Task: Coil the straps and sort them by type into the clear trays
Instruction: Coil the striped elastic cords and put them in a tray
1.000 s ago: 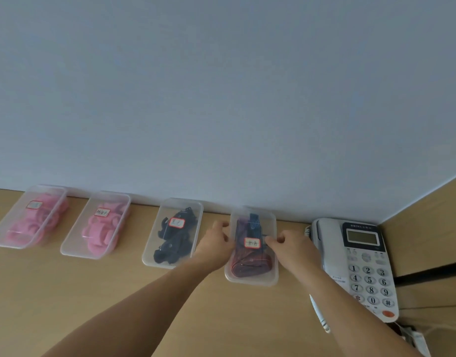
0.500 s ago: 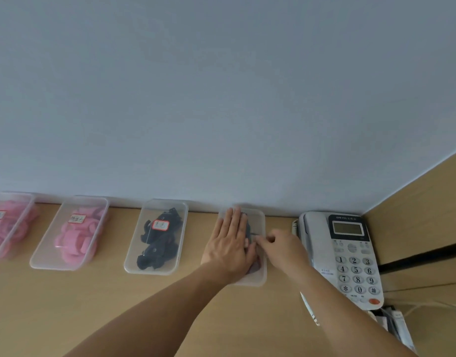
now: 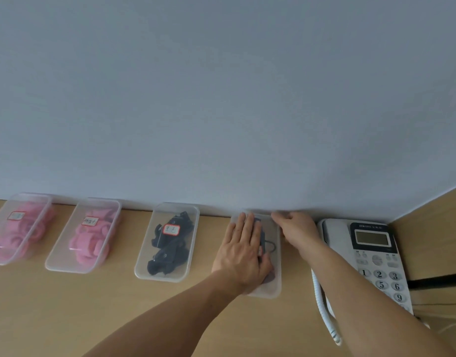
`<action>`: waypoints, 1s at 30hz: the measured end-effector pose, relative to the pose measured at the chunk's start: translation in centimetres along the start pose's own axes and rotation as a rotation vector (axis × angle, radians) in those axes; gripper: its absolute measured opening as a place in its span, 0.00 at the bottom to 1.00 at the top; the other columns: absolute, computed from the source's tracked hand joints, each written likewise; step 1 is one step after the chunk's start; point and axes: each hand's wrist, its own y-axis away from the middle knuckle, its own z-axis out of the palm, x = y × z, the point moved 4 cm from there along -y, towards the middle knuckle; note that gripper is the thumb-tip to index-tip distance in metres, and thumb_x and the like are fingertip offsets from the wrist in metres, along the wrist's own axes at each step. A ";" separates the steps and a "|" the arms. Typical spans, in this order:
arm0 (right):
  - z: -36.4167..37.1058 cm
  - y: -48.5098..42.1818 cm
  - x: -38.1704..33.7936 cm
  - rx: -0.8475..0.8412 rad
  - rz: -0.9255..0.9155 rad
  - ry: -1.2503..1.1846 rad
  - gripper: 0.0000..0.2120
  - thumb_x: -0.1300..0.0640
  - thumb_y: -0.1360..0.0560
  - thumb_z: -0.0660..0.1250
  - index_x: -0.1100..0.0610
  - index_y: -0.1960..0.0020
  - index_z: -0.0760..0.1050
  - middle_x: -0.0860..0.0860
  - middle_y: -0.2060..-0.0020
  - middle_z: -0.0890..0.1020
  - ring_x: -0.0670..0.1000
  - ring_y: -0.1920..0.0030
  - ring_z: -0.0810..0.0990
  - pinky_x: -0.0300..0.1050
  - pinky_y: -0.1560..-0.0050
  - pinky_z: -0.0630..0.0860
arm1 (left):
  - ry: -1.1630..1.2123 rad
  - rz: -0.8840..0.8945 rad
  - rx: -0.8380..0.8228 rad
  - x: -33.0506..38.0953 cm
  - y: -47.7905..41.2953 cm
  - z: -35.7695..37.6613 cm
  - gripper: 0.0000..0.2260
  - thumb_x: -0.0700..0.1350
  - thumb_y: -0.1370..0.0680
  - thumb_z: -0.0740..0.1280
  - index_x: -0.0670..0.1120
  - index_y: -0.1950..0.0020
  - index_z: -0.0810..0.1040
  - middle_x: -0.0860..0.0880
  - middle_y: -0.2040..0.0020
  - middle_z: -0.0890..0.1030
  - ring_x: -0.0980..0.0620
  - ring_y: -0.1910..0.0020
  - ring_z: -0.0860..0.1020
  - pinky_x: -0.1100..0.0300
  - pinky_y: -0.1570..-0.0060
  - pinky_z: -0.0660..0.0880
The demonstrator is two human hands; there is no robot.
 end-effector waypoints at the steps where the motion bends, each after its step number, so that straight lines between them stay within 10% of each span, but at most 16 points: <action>1: 0.0 0.0 -0.1 0.019 -0.020 0.024 0.21 0.39 0.26 0.64 0.55 0.65 0.77 0.47 0.70 0.81 0.49 0.65 0.79 0.42 0.68 0.69 | -0.005 0.003 -0.005 0.0 -0.1 0.0 0.32 0.57 0.20 0.45 0.42 0.19 0.46 0.42 0.19 0.41 0.46 0.21 0.35 0.51 0.26 0.30; 9: 1.7 4.9 3.2 -0.026 0.041 -0.396 0.09 0.51 0.23 0.69 0.56 0.58 0.79 0.47 0.75 0.77 0.48 0.76 0.72 0.41 0.76 0.67 | 0.013 0.002 0.003 -0.2 -0.1 0.1 0.31 0.58 0.19 0.42 0.44 0.20 0.43 0.45 0.21 0.37 0.48 0.22 0.33 0.54 0.29 0.27; 16: 1.3 6.7 2.4 0.052 0.003 -0.257 0.12 0.51 0.24 0.70 0.60 0.59 0.79 0.54 0.68 0.80 0.54 0.67 0.76 0.53 0.61 0.76 | -0.016 -0.015 -0.018 -0.2 -0.3 0.1 0.31 0.56 0.21 0.35 0.43 0.20 0.42 0.44 0.20 0.38 0.46 0.21 0.35 0.52 0.26 0.30; 25: 1.5 9.8 3.9 0.081 0.023 -0.293 0.14 0.53 0.25 0.71 0.55 0.67 0.76 0.48 0.77 0.77 0.50 0.75 0.73 0.46 0.68 0.69 | -0.023 -0.033 -0.025 -0.2 -0.4 0.1 0.30 0.55 0.20 0.37 0.43 0.20 0.42 0.44 0.19 0.40 0.46 0.21 0.37 0.51 0.25 0.32; 30: 1.8 12.0 4.5 -0.039 0.019 -0.374 0.06 0.58 0.24 0.70 0.59 0.56 0.76 0.51 0.75 0.76 0.47 0.81 0.70 0.40 0.78 0.66 | -0.017 -0.034 -0.030 -0.1 -0.4 0.0 0.33 0.56 0.23 0.33 0.43 0.20 0.42 0.44 0.19 0.39 0.46 0.21 0.37 0.52 0.26 0.32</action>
